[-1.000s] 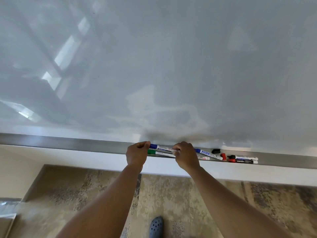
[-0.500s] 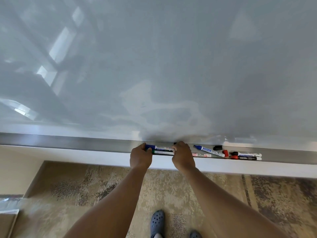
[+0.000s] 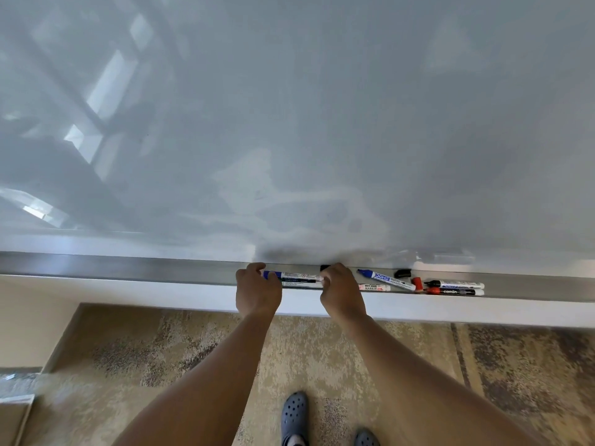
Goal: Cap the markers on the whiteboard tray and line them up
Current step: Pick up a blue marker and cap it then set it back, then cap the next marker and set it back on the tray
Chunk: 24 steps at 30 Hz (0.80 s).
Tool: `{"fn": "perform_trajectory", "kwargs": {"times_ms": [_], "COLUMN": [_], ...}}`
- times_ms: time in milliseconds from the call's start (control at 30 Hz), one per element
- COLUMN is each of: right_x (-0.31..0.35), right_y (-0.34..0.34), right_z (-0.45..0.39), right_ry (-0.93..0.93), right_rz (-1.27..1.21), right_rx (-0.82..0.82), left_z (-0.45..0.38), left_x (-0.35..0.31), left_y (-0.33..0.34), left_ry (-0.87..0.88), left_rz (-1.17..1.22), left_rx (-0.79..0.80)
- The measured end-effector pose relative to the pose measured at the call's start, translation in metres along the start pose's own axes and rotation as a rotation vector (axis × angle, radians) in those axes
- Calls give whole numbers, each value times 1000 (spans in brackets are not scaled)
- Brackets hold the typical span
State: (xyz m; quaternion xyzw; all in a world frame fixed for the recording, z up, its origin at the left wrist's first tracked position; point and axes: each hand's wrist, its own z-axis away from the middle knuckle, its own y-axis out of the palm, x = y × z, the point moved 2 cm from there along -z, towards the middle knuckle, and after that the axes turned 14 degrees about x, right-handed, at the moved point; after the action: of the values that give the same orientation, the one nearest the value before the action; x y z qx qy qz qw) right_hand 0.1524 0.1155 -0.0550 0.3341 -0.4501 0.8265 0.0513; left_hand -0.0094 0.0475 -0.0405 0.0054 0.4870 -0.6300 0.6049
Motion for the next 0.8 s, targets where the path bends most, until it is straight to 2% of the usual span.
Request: {"fn": "perform_trajectory", "kwargs": {"times_ms": [100, 267, 500, 667, 800], "right_x": [-13, -36, -61, -72, -77], "right_y": [-13, -34, -49, -53, -57], "right_z": [3, 9, 17, 17, 18], "right_ry": [21, 115, 150, 126, 113], "right_rz": [32, 163, 283, 371, 384], "right_rx": [-50, -40, 51, 138, 137], "left_z": [6, 19, 24, 21, 19], "left_x": [-12, -37, -60, -67, -62], "left_y": [12, 46, 86, 97, 99], "left_ry": [97, 273, 494, 581, 578], "left_rz": [-49, -174, -408, -680, -783], "left_rx": [8, 110, 192, 119, 76]}}
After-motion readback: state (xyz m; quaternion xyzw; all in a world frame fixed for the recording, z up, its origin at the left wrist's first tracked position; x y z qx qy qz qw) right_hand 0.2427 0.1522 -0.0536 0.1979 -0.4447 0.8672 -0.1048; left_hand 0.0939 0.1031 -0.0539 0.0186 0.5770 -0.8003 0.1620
